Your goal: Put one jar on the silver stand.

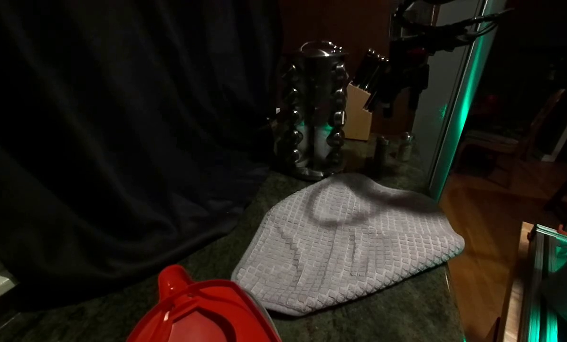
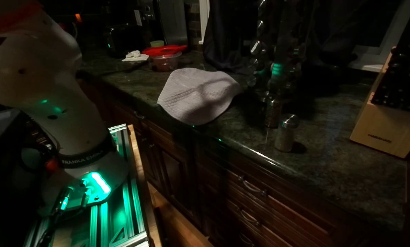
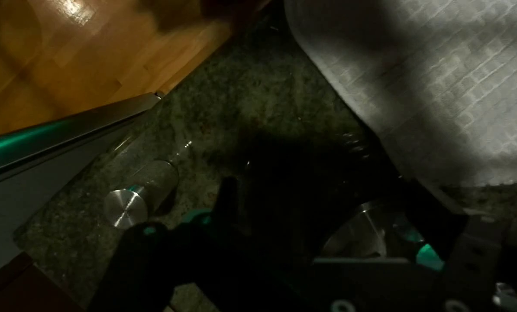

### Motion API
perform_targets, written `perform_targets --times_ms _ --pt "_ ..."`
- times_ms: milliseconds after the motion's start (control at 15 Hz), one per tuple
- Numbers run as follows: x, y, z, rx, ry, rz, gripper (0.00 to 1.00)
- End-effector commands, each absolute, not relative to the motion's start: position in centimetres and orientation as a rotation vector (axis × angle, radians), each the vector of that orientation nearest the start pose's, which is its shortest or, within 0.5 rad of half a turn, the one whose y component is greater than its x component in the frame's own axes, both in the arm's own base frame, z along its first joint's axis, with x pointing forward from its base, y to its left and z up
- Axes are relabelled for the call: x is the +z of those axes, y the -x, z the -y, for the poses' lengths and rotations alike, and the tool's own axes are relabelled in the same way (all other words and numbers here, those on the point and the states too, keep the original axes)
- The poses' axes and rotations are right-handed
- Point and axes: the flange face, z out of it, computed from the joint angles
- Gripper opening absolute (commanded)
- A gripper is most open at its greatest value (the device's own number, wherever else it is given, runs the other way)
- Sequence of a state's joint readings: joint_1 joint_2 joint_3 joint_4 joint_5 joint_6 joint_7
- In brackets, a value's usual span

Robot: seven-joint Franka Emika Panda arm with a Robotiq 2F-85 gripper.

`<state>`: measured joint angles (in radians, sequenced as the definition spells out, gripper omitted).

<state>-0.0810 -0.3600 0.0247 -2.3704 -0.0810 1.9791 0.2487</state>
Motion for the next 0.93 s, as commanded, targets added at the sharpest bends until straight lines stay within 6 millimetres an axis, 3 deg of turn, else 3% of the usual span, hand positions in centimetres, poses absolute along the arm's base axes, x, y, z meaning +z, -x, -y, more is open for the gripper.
perform_targets --times_ms 0,333,400,867 --pt "44.0 -44.6 5.8 0.048 3.169 -0.443 1.0" --pt "41.7 -45.8 8.9 0.065 3.156 -0.521 1.0" --pt "42.5 -45.2 8.1 0.057 3.157 -0.51 1.0" --pt "40.4 -46.8 9.3 0.101 3.146 -0.559 1.0"
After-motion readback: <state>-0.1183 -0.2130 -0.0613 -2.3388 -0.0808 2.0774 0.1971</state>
